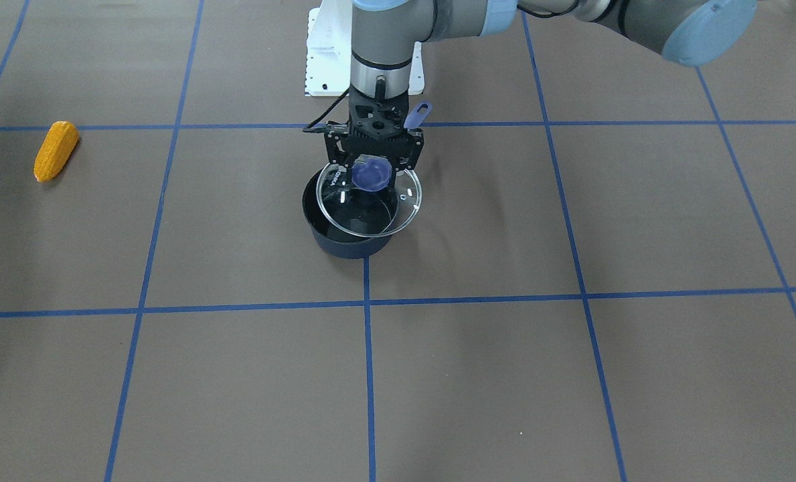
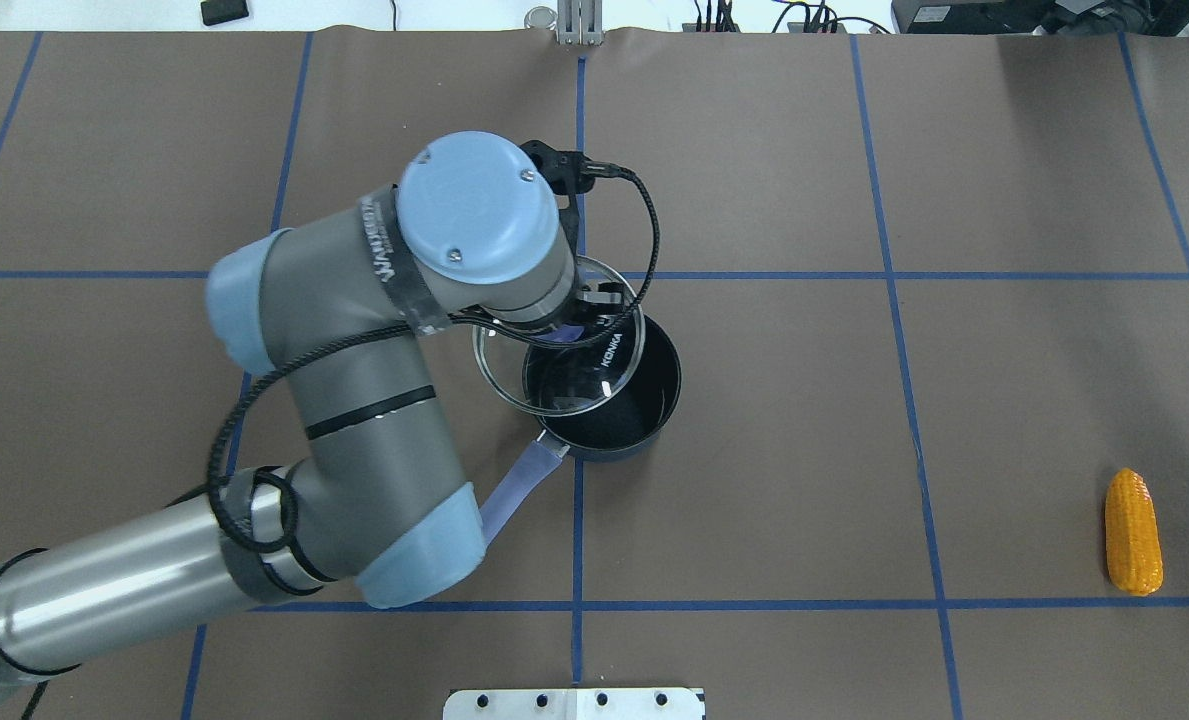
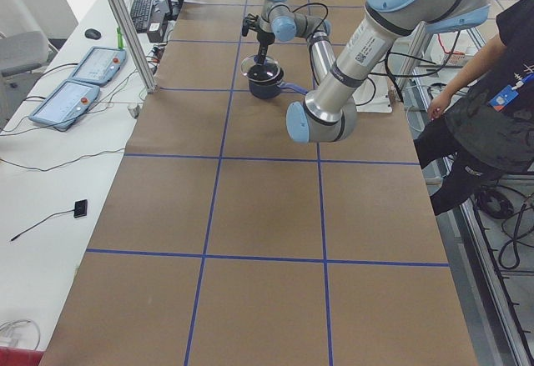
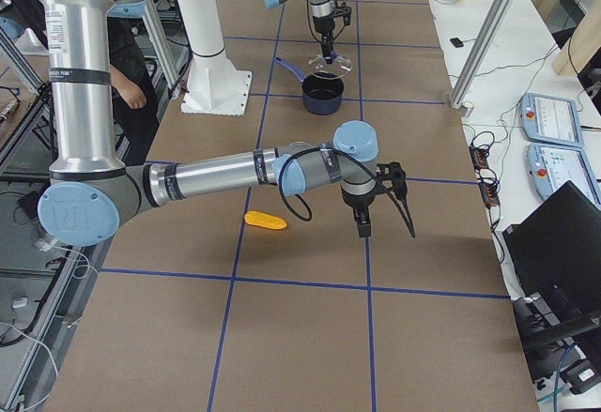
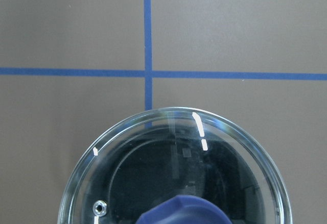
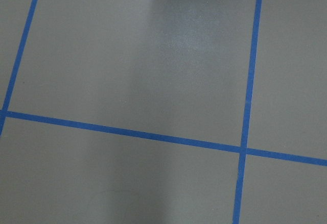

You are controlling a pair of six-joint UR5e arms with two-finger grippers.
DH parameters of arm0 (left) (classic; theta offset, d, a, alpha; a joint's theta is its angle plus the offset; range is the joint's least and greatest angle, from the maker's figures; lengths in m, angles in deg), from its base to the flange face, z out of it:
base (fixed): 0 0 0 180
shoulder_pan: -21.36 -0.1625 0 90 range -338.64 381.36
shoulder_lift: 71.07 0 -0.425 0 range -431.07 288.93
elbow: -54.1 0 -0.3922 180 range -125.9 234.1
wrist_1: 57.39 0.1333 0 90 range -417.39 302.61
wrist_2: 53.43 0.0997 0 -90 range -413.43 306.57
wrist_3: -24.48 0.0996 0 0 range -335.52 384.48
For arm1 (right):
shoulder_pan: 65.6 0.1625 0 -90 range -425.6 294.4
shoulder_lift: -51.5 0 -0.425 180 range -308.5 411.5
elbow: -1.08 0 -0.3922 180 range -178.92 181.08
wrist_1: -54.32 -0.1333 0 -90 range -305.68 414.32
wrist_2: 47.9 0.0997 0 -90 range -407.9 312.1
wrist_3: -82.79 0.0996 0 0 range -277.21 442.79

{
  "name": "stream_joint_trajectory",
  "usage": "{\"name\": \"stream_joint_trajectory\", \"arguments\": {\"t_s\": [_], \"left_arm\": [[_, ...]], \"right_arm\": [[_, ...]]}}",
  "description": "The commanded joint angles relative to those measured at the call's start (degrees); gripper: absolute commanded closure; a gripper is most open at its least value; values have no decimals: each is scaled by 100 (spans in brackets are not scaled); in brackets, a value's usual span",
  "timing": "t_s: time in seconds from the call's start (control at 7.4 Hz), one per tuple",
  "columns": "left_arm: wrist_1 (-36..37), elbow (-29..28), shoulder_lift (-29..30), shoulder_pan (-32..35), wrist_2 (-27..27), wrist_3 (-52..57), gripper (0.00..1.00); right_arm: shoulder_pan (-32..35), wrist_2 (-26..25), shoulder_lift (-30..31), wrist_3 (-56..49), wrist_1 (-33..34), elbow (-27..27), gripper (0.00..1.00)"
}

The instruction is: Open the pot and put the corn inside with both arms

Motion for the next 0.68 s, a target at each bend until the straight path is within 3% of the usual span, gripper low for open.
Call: {"name": "stream_joint_trajectory", "arguments": {"t_s": [0.0,0.27,0.54], "left_arm": [[-25,886,-1133,742,-712,1340,71],[-87,1275,-2179,1533,-1276,2868,71],[-750,1303,-3425,2420,-2091,4555,71]], "right_arm": [[0,0,3,25,0,2,0],[-9,9,11,43,0,2,0],[-17,9,20,43,-9,2,0]]}}
